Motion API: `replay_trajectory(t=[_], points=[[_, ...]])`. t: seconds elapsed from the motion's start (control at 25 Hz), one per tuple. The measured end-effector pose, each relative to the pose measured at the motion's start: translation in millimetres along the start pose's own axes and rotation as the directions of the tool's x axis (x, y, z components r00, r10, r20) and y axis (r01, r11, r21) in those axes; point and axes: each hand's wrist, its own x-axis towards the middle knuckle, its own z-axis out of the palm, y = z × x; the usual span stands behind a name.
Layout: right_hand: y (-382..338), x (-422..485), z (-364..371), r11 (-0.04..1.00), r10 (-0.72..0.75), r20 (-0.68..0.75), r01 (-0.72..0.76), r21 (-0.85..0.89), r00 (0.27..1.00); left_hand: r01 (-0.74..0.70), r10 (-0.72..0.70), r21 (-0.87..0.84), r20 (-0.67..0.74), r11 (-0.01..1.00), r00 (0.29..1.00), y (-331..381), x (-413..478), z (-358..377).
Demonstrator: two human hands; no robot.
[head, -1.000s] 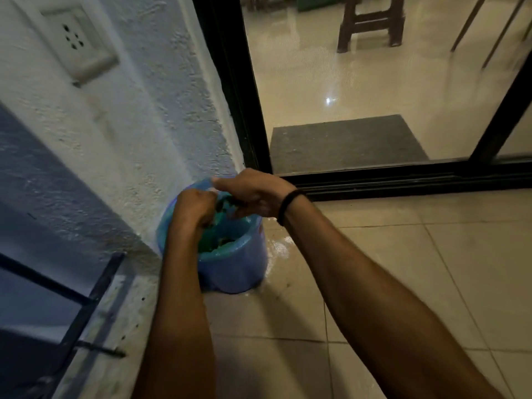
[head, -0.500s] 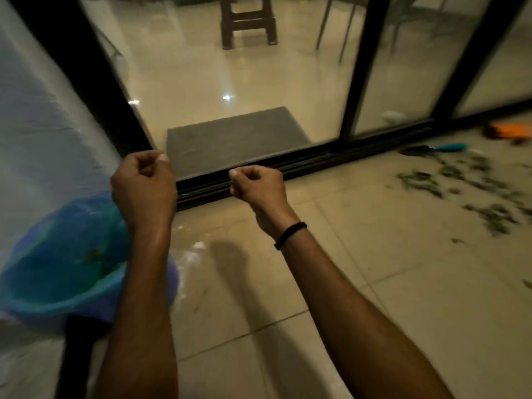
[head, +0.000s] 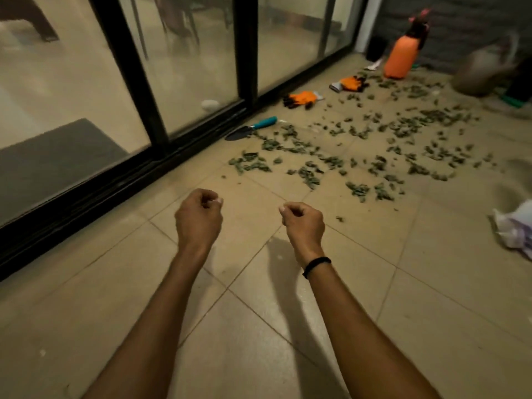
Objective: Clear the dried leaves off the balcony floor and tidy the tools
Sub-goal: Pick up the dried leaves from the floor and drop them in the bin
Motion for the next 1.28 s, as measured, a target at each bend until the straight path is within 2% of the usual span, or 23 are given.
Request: replay_trajectory(t=[0.2,0.28,0.4,0.44,0.56,0.68,0.76,0.88,0.96,1.04,1.16,1.28], points=[[62,61,-65,0.984,0.039,-0.158,-0.066,-0.167,0.987,-0.196,0.168,0.093,0.244,0.976,0.955,2,11,114],[83,83,-78,0.971,0.017,-0.162,-0.054,-0.231,0.987,-0.216,0.164,0.143,0.311,0.966,0.936,0,12,153],[113,112,-79,0.959,-0.044,-0.163,-0.005,-0.284,0.986,-0.172,0.116,0.116,0.386,0.978,0.915,-12,10,198],[120,118,-76,0.947,-0.053,-0.164,-0.003,-0.322,0.985,-0.179,0.114,0.131,0.395,0.975,0.912,-17,10,212],[132,138,-66,0.88,-0.191,-0.094,0.128,-0.457,0.977,-0.22,0.168,0.117,0.347,0.969,0.923,-26,13,238],[121,159,-52,0.883,-0.197,-0.085,0.139,-0.448,0.977,-0.331,0.266,0.198,0.293,0.923,0.918,-31,19,256],[110,179,-36,0.918,-0.147,-0.097,0.099,-0.383,0.984,-0.335,0.273,0.226,0.265,0.915,0.925,-35,27,268],[95,209,-10,0.923,-0.165,-0.002,0.154,-0.352,0.986,-0.331,0.301,0.124,0.215,0.935,0.929,-29,45,280],[94,224,3,0.874,-0.194,0.026,0.185,-0.45,0.981,-0.349,0.329,0.084,0.195,0.933,0.924,-23,63,291],[99,232,11,0.796,-0.261,-0.004,0.213,-0.566,0.965,-0.336,0.317,0.093,0.169,0.937,0.933,-19,85,304],[102,230,17,0.757,-0.353,-0.09,0.228,-0.612,0.931,-0.37,0.332,0.133,0.244,0.919,0.911,-11,108,323],[99,229,16,0.822,-0.345,-0.152,0.22,-0.525,0.926,-0.461,0.37,0.243,0.339,0.854,0.865,-8,119,336]])
